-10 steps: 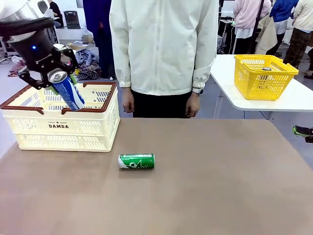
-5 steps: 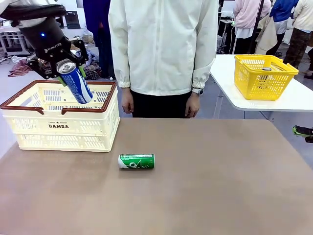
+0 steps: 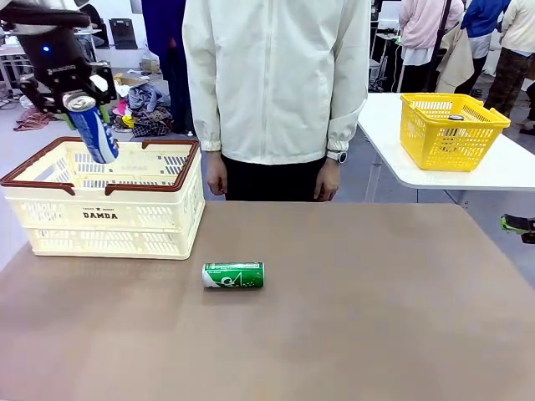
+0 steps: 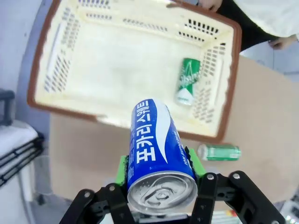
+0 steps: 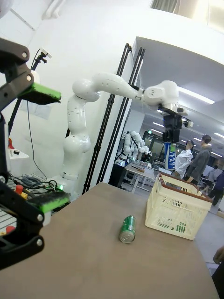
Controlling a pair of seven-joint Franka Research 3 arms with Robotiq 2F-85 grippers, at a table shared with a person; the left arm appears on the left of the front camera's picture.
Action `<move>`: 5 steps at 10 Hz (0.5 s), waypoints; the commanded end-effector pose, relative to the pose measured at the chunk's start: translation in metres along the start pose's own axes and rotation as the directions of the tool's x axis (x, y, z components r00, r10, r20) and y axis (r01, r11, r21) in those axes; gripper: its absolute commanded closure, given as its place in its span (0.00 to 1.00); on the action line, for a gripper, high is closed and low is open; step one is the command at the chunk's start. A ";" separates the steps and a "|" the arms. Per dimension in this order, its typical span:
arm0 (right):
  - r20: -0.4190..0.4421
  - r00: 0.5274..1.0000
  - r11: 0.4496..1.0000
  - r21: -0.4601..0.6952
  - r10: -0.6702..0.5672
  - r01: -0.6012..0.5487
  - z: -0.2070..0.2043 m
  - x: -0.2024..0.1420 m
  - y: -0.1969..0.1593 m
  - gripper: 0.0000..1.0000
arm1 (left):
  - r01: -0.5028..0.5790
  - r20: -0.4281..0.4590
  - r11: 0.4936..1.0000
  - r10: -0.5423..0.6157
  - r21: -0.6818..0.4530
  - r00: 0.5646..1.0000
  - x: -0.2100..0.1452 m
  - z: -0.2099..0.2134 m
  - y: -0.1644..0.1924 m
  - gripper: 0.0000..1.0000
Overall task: Place the drinks into the Shopping basket.
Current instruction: Pick up one drink and place it into the Shopping basket.
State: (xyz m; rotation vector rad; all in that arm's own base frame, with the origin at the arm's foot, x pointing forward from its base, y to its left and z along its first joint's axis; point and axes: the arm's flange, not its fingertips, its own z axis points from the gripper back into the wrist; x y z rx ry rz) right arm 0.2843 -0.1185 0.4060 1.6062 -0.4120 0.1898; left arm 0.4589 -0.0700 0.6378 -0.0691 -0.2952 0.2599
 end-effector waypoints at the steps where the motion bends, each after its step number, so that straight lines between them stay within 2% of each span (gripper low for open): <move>1: 0.010 1.000 1.000 0.011 -0.009 0.009 0.000 0.003 0.005 0.00 | 0.096 -0.008 0.994 -0.096 -0.050 0.995 0.056 -0.010 0.022 1.00; 2: 0.010 1.000 1.000 0.011 -0.009 0.009 0.000 0.003 0.005 0.00 | 0.057 -0.006 0.996 -0.058 -0.070 0.998 0.077 -0.028 0.037 1.00; 4: 0.010 1.000 1.000 0.011 -0.009 0.009 0.000 0.003 0.005 0.00 | -0.038 -0.111 0.999 0.038 0.003 0.993 0.104 -0.075 0.068 1.00; 5: 0.010 1.000 1.000 0.011 -0.009 0.009 0.000 0.003 0.005 0.00 | -0.070 -0.169 0.998 0.070 0.005 0.983 0.108 -0.099 0.084 1.00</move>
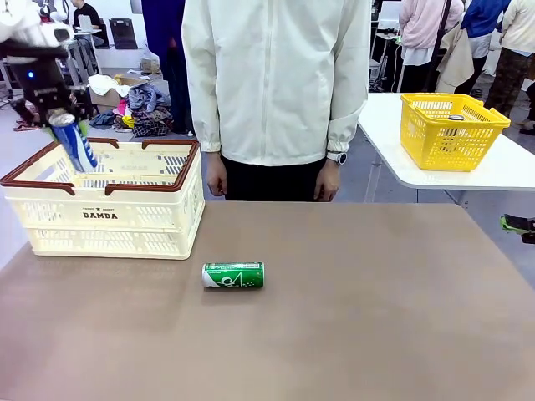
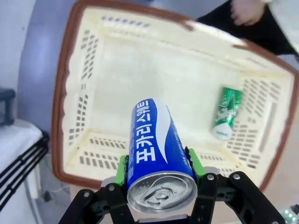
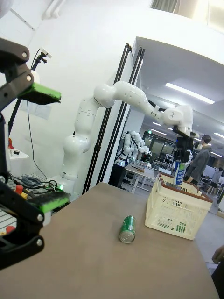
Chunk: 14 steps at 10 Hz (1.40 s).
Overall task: Place the drinks into the Shopping basket.
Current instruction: Pick up one drink and place it into the Shopping basket.
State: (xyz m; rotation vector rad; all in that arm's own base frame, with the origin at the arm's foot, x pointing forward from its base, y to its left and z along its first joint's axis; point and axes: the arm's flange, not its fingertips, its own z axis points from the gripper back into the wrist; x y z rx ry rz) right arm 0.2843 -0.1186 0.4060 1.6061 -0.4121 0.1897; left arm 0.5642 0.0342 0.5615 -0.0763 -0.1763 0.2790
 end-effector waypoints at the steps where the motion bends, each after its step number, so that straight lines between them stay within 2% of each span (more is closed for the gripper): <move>1: 0.010 1.000 1.000 0.011 -0.009 0.009 0.000 0.003 0.005 0.00 | -0.083 -0.089 0.997 0.083 0.002 0.993 0.010 -0.019 0.009 1.00; 3: 0.010 1.000 1.000 0.011 -0.009 0.009 0.000 0.003 0.005 0.00 | -0.101 -0.123 0.995 0.101 0.004 0.987 0.013 -0.051 0.007 1.00; 6: 0.010 1.000 1.000 0.011 -0.009 0.009 0.000 0.003 0.005 0.00 | -0.059 -0.173 0.997 0.068 0.053 0.983 0.002 -0.083 0.006 1.00; 9: 0.010 1.000 1.000 0.011 -0.009 0.009 0.000 0.003 0.005 0.00 | -0.053 -0.180 0.993 0.071 0.105 0.981 -0.009 -0.116 -0.001 1.00; 14: 0.010 1.000 1.000 0.011 -0.009 0.009 0.000 0.003 0.005 0.00 | -0.063 -0.188 0.992 0.082 0.105 0.979 -0.016 -0.142 -0.002 1.00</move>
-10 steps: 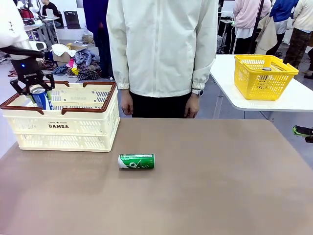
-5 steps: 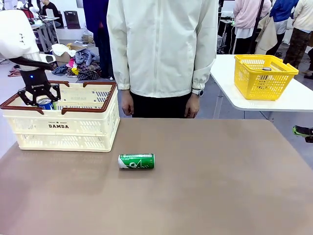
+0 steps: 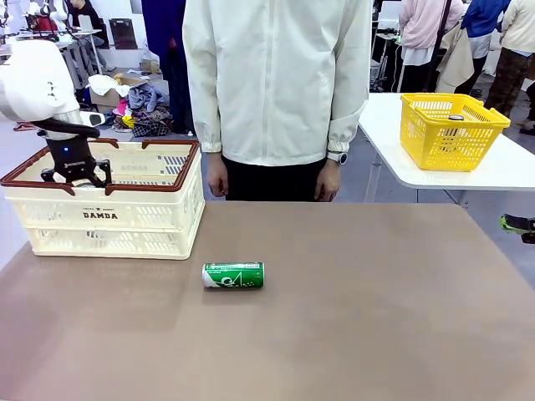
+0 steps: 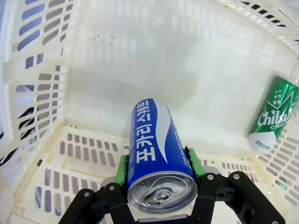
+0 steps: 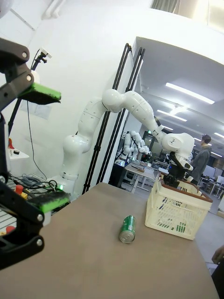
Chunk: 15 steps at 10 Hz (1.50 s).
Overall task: Place the drinks into the Shopping basket.
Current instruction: Pick up one drink and place it into the Shopping basket.
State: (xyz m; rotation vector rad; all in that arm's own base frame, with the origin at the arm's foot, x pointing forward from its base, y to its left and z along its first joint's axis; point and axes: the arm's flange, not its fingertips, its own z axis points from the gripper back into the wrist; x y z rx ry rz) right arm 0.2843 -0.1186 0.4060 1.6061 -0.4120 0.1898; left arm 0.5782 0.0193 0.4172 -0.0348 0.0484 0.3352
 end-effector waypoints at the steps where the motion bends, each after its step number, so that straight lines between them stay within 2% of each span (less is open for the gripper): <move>1: 0.010 1.000 1.000 0.011 -0.009 0.009 0.000 0.003 0.005 0.00 | -0.021 0.024 1.000 0.020 0.020 1.000 -0.002 0.003 0.003 1.00; 2: 0.010 1.000 1.000 0.011 -0.009 0.009 0.000 0.003 0.005 0.00 | -0.021 0.024 1.000 0.021 0.009 0.999 -0.002 0.005 0.004 0.69; 3: 0.010 1.000 1.000 0.011 -0.009 0.009 0.000 0.003 0.005 0.00 | -0.024 0.028 1.000 0.024 0.007 0.999 -0.002 0.008 0.004 0.11; 4: 0.010 1.000 1.000 0.011 -0.009 0.009 0.000 0.003 0.005 0.00 | -0.024 0.033 1.000 0.024 0.001 0.999 -0.002 0.011 0.006 0.00; 7: 0.010 1.000 1.000 0.011 -0.009 0.009 0.000 0.003 0.005 0.00 | -0.038 0.089 0.998 0.041 -0.042 0.995 -0.009 0.033 0.016 0.00; 9: 0.010 1.000 1.000 0.011 -0.009 0.009 0.000 0.003 0.005 0.00 | -0.015 0.162 0.988 0.040 -0.152 0.986 -0.027 0.087 0.038 0.00; 11: 0.010 1.000 1.000 0.011 -0.009 0.009 0.000 0.003 0.005 0.00 | 0.008 0.163 0.960 0.039 -0.278 0.986 -0.057 0.162 0.064 0.00; 12: 0.010 1.000 1.000 0.011 -0.009 0.009 0.000 0.003 0.005 0.00 | 0.046 0.137 0.924 0.008 -0.381 0.991 -0.078 0.197 0.078 0.00; 13: 0.010 1.000 1.000 0.011 -0.009 0.009 0.000 0.003 0.005 0.00 | 0.072 0.046 0.859 -0.056 -0.507 0.997 -0.099 0.220 0.090 0.00; 15: 0.010 1.000 1.000 0.011 -0.009 0.009 0.000 0.003 0.005 0.00 | 0.135 -0.092 0.703 -0.276 -0.698 0.957 -0.130 0.224 0.124 0.00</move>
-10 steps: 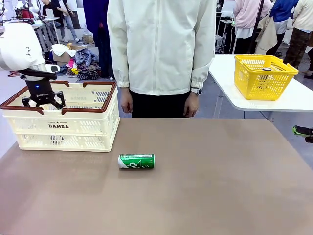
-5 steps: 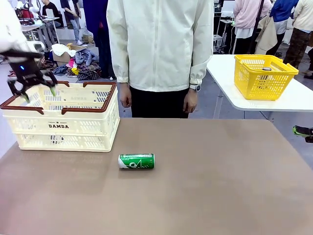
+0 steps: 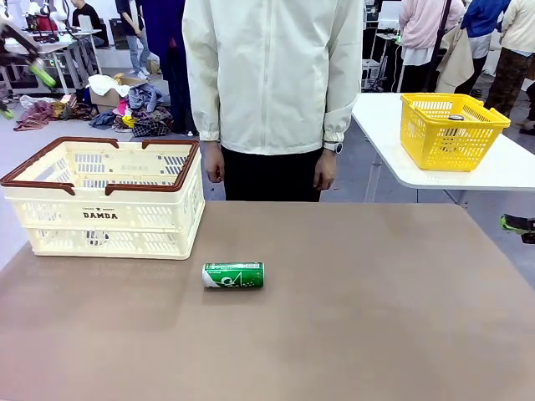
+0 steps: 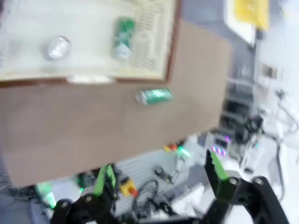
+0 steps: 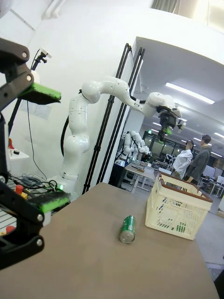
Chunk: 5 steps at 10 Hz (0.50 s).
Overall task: Place the drinks into the Shopping basket.
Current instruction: Pick up one drink and place it into the Shopping basket.
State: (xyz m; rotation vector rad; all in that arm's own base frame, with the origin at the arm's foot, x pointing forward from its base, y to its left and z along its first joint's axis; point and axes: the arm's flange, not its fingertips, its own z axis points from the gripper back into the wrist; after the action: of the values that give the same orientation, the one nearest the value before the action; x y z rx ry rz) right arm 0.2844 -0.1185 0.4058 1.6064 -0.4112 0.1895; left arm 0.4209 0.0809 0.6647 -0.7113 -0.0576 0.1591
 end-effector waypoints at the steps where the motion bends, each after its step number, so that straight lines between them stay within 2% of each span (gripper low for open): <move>1: 0.011 1.000 1.000 0.011 -0.008 0.008 0.000 0.003 0.006 0.00 | 0.035 -0.245 0.968 -0.098 -0.250 0.964 -0.005 0.001 0.064 0.00; 2: 0.011 1.000 1.000 0.011 -0.008 0.008 0.000 0.003 0.006 0.00 | 0.068 -0.241 0.896 -0.190 -0.438 0.952 -0.015 -0.004 0.106 0.00; 3: 0.011 1.000 1.000 0.011 -0.008 0.008 0.000 0.003 0.006 0.00 | 0.072 -0.163 0.829 -0.193 -0.555 0.968 -0.029 -0.018 0.153 0.00; 4: 0.011 1.000 1.000 0.011 -0.008 0.008 0.000 0.003 0.006 0.00 | 0.121 -0.007 0.806 -0.154 -0.579 0.988 -0.046 -0.038 0.195 0.00; 5: 0.011 1.000 1.000 0.011 -0.008 0.008 0.000 0.003 0.006 0.00 | 0.255 0.062 0.749 -0.276 -0.611 0.959 -0.053 -0.056 0.218 0.00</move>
State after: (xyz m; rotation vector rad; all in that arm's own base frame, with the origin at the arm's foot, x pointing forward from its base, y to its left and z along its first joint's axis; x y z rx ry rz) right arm 0.2842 -0.1186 0.4058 1.6065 -0.4118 0.1892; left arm 0.3426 0.2047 0.4964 -1.3189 -0.1195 -0.0679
